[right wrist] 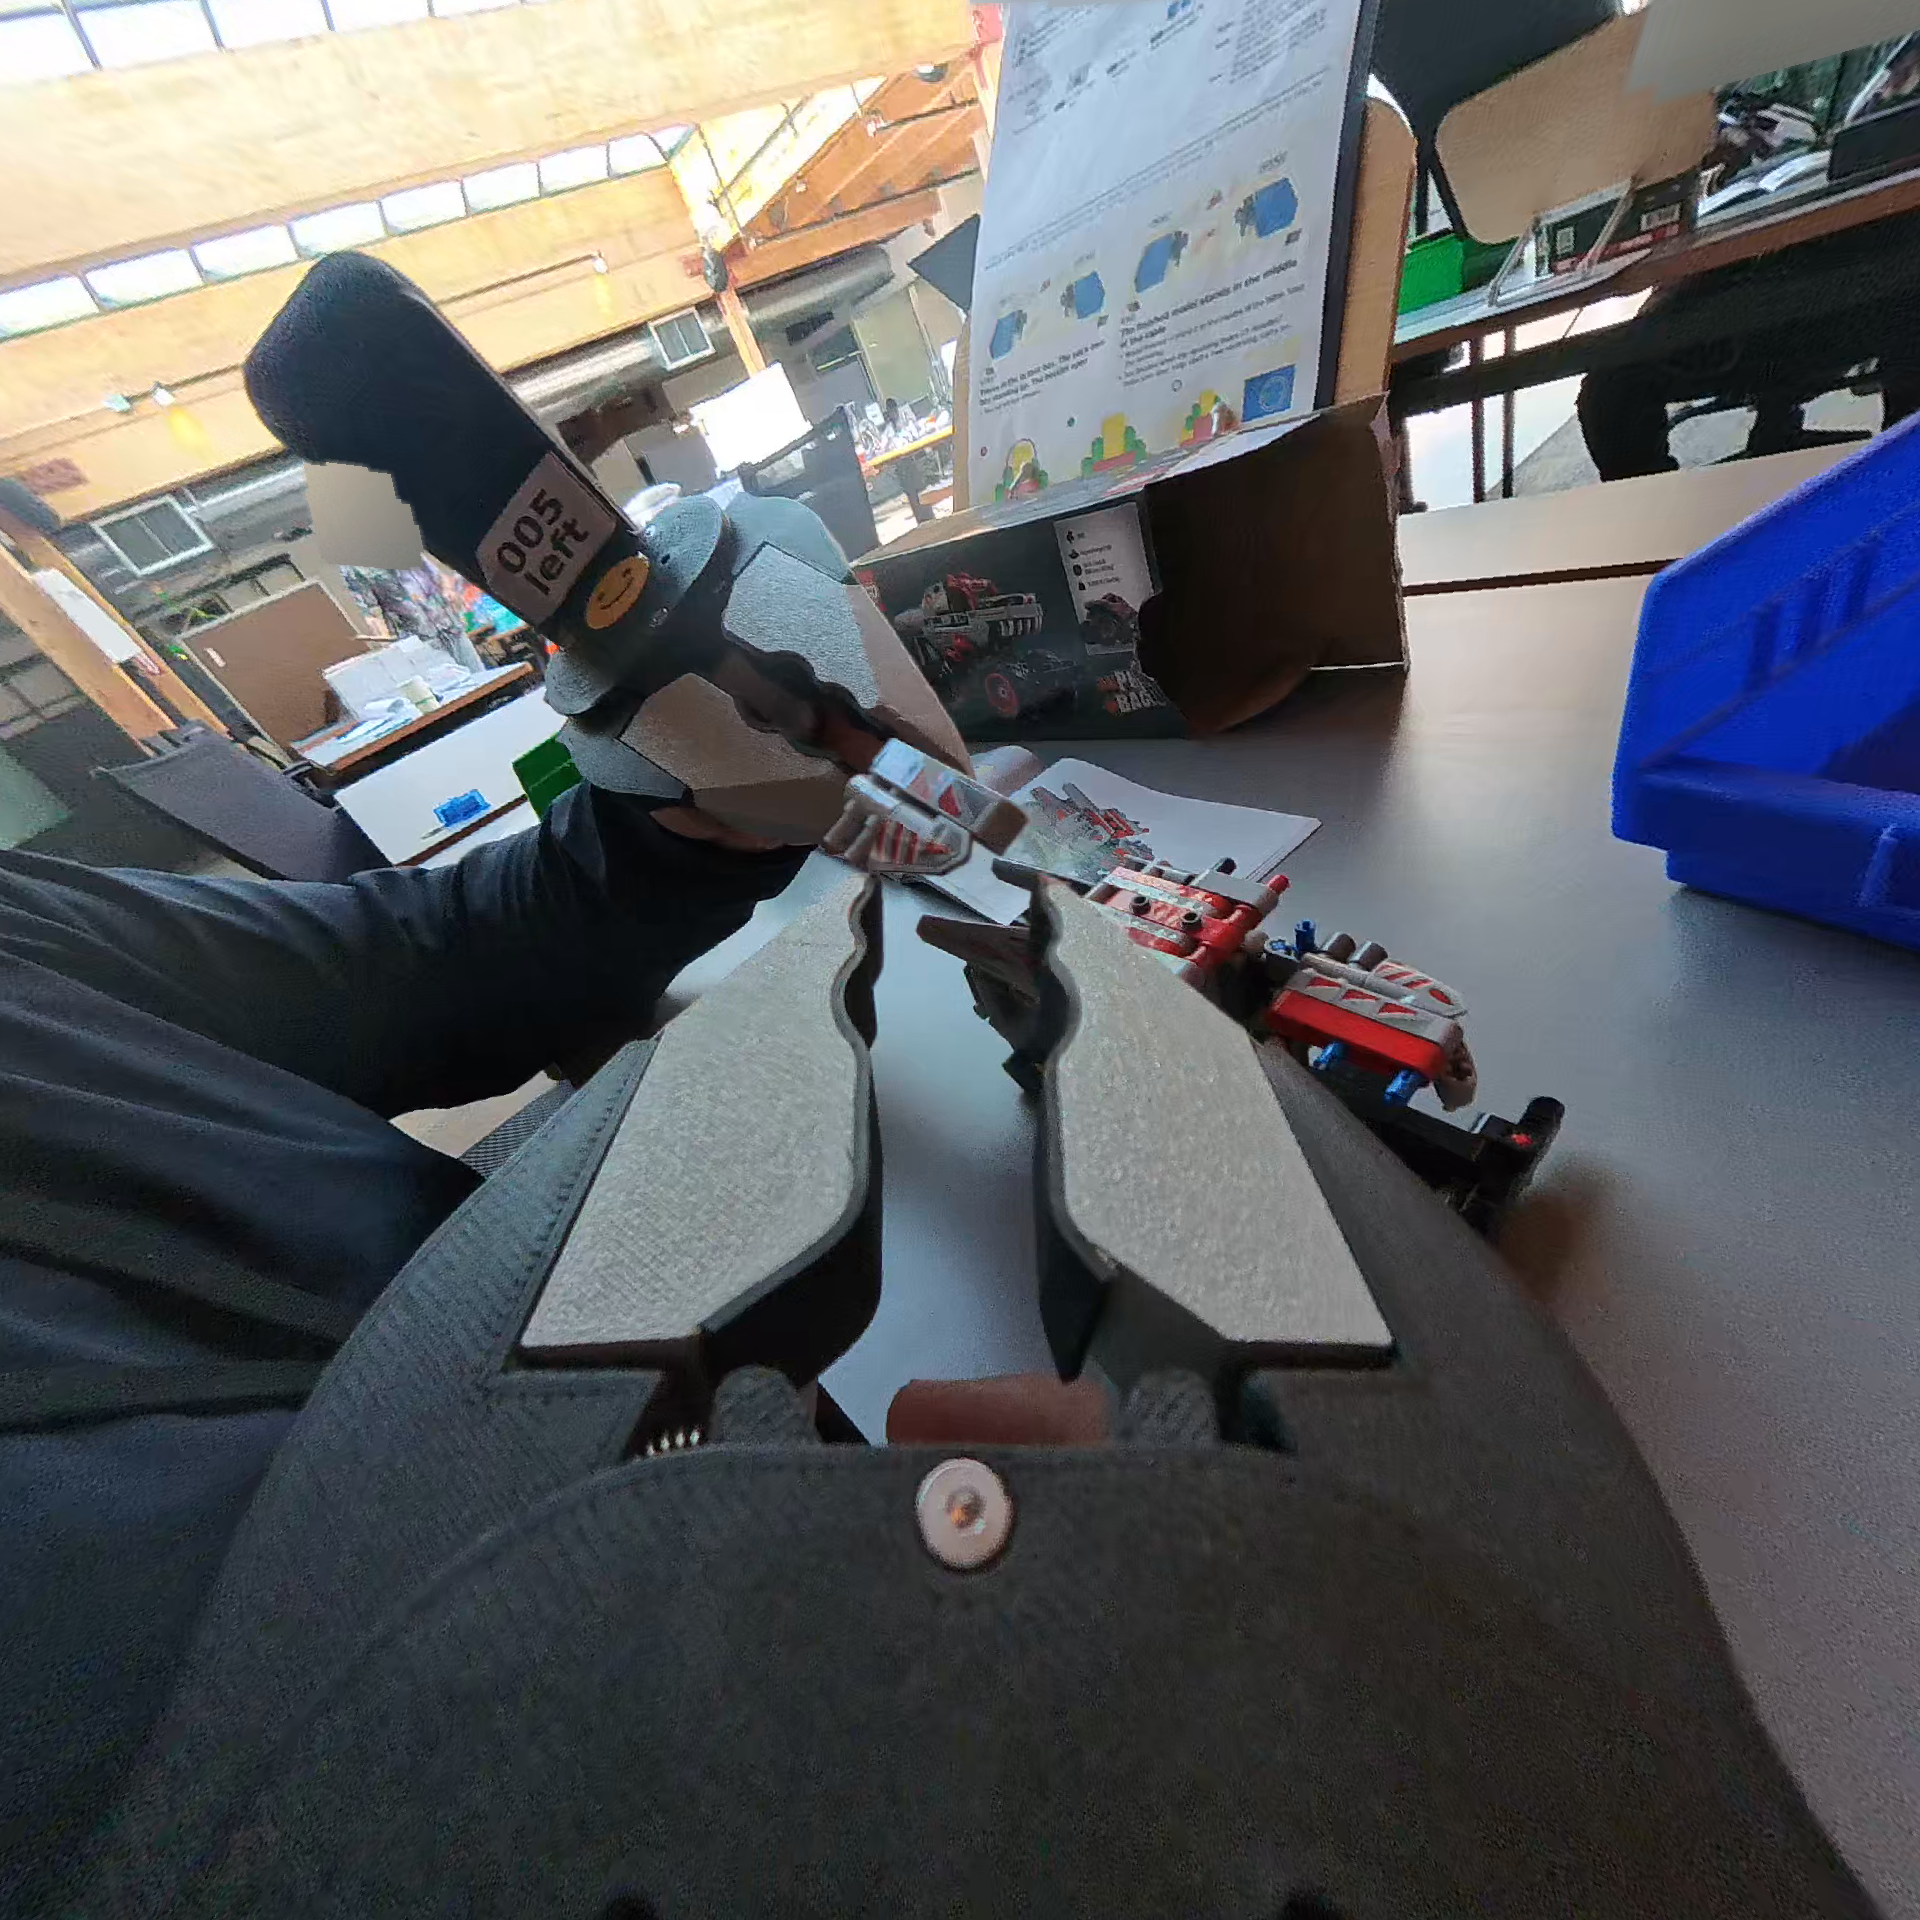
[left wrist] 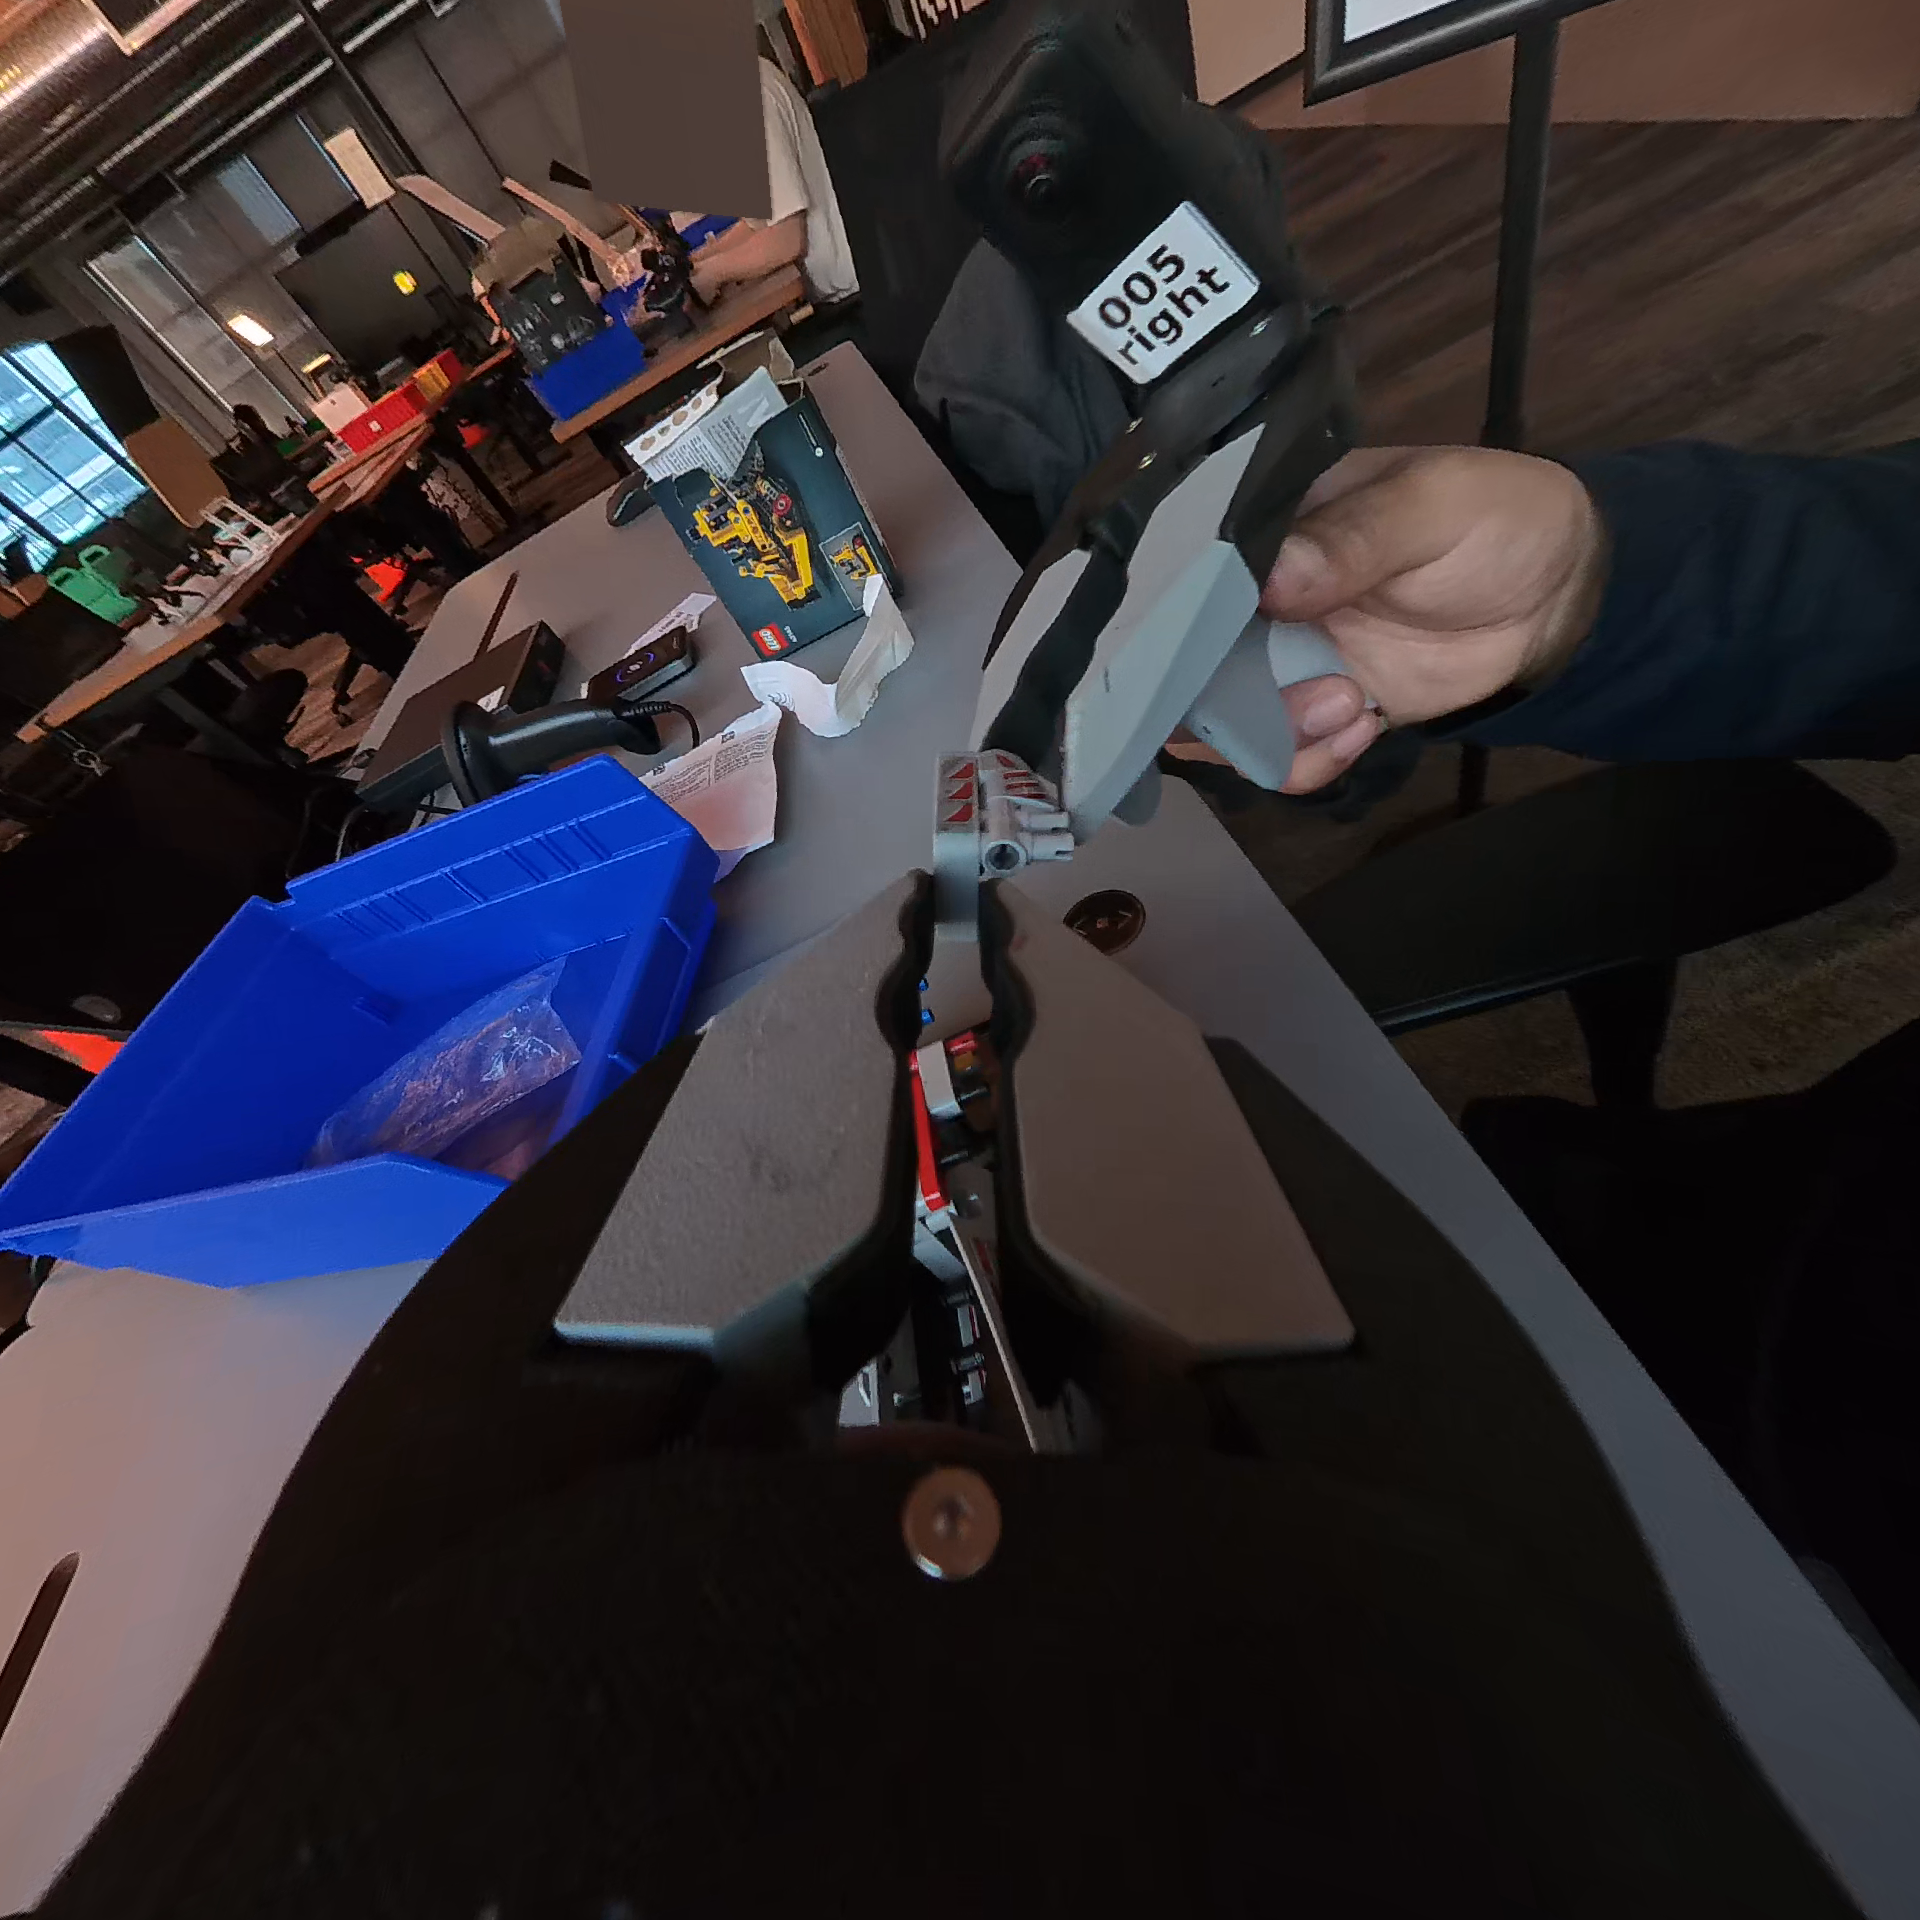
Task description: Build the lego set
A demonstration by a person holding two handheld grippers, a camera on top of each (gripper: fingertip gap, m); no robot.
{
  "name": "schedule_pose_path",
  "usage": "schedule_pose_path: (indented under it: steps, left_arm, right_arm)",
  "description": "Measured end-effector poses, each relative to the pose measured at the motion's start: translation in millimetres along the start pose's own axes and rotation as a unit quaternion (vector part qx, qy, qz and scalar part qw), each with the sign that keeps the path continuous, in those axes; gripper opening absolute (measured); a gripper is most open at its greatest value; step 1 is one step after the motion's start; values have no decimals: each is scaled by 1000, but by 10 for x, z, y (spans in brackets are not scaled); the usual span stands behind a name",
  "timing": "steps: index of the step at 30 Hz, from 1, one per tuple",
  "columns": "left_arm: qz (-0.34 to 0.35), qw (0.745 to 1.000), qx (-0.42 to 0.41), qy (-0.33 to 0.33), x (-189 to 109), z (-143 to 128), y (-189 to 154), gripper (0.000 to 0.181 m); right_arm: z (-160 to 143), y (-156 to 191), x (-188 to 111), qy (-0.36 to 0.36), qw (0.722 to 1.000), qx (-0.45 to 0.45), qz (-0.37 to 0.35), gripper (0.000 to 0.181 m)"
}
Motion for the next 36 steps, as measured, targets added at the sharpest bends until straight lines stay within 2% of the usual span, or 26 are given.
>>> schedule_pose_path:
  steps: [9, 12, 14, 20, 25, 29, 36]
  left_arm:
    - [-1, 1000, 18, -11, -11, 6, -31, 5]
    - [13, 999, 40, 3, -4, -9, -39, 6]
    - [10, 999, 48, 1, -2, -1, -59, 5]
    - [22, 998, 62, 12, 6, 6, -75, 6]
    - [40, 996, 79, 19, 20, -5, -78, 6]
    - [62, 992, 105, 31, 63, -56, -92, 6]
    - [70, 992, 101, 19, 70, -36, -114, 6]
  right_arm:
    - [-20, -43, -5, -12, 996, 48, 71, 22]
    - [-10, -64, -22, -27, 992, 72, 102, 25]
    - [-16, -93, -31, -26, 992, 77, 96, 13]
    - [-8, -95, -23, -29, 992, 78, 90, 13]
    - [-20, -124, -12, -50, 987, 107, 112, 9]
    - [-58, -152, 31, -43, 990, 107, 86, 11]
    - [-59, -155, 39, -59, 983, 125, 121, 8]
Point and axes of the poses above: each gripper's, where its closed fingertips meet, x out along the fingers, z out of its top, y = z × x across the jaws, the point moved 10 cm from there along -x, back along the fingers, and after that the axes turned 9 degrees about y, right-handed, at the moved point
